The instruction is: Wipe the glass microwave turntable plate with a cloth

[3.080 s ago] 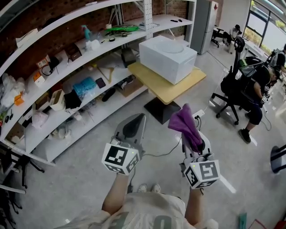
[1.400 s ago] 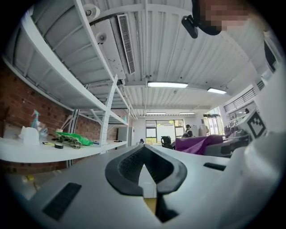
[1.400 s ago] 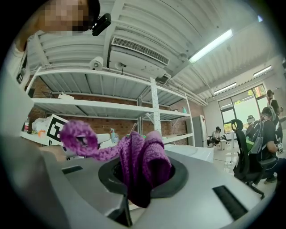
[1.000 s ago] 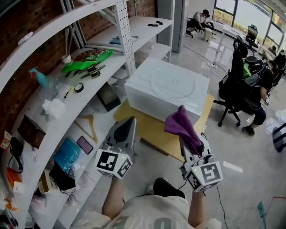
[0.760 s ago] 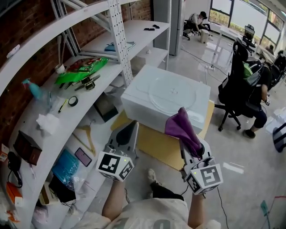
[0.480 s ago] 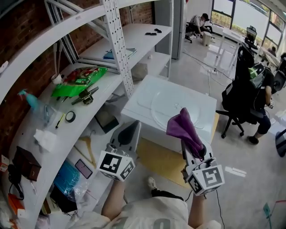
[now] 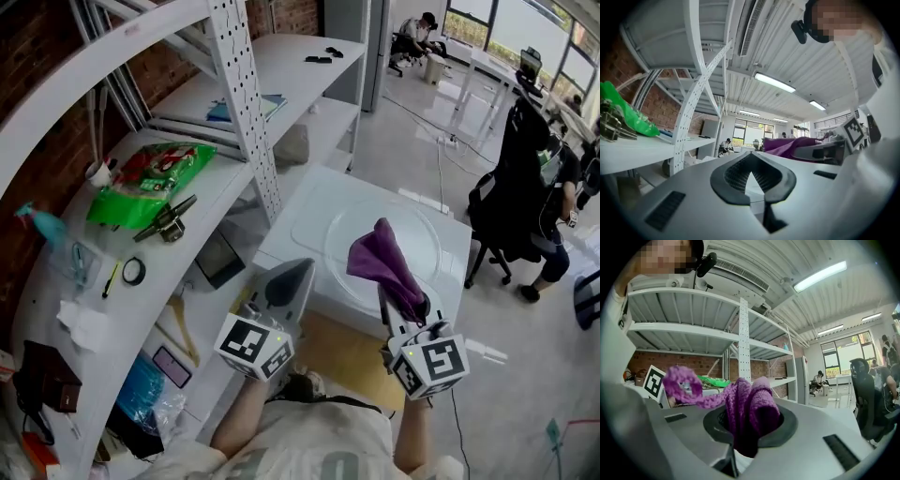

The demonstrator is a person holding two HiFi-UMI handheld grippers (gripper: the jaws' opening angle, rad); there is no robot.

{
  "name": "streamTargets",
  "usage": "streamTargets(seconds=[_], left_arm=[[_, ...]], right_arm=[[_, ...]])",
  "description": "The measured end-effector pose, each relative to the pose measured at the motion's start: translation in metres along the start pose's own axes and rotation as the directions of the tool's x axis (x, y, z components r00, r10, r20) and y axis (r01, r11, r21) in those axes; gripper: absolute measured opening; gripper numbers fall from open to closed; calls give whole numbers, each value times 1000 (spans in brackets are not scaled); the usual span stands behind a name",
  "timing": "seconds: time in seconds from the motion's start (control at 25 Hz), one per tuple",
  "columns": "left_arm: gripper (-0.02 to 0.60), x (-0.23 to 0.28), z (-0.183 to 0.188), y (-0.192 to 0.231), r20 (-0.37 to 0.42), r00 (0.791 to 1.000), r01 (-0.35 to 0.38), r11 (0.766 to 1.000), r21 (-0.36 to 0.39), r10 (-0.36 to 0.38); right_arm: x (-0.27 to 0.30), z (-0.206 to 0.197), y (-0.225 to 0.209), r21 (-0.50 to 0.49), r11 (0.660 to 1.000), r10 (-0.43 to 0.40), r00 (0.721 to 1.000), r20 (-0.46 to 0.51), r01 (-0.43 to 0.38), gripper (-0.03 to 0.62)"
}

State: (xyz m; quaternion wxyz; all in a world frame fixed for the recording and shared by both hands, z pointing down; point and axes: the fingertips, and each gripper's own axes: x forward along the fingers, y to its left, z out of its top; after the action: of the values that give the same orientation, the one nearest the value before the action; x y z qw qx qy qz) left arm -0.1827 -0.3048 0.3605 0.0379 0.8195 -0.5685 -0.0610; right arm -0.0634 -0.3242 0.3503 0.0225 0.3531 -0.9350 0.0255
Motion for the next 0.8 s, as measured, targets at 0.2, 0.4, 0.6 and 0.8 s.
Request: streamTargets(seconds=[0.2,0.4,0.6,0.8], left_arm=[[2,22,-12,-4,-73,993,92,995,25,-90],[2,35,-18,-4,-139,978,157,988,13,-154],[2,35,-41,-18,-207,952,219,974,-61,-227],[2,37,-58,-37,-283,914,268,957,-115,-290]], right_arm=[[32,-10,-4,28,1000,-3,999,-35,4,66],[53,-18,-9,25,1000,-10,996,-87,12,66],[72,-32,-6,-19,1000,16,986,-165,-20,66],[94,-37,-10,-40,997,49,967,-249,-61,66]])
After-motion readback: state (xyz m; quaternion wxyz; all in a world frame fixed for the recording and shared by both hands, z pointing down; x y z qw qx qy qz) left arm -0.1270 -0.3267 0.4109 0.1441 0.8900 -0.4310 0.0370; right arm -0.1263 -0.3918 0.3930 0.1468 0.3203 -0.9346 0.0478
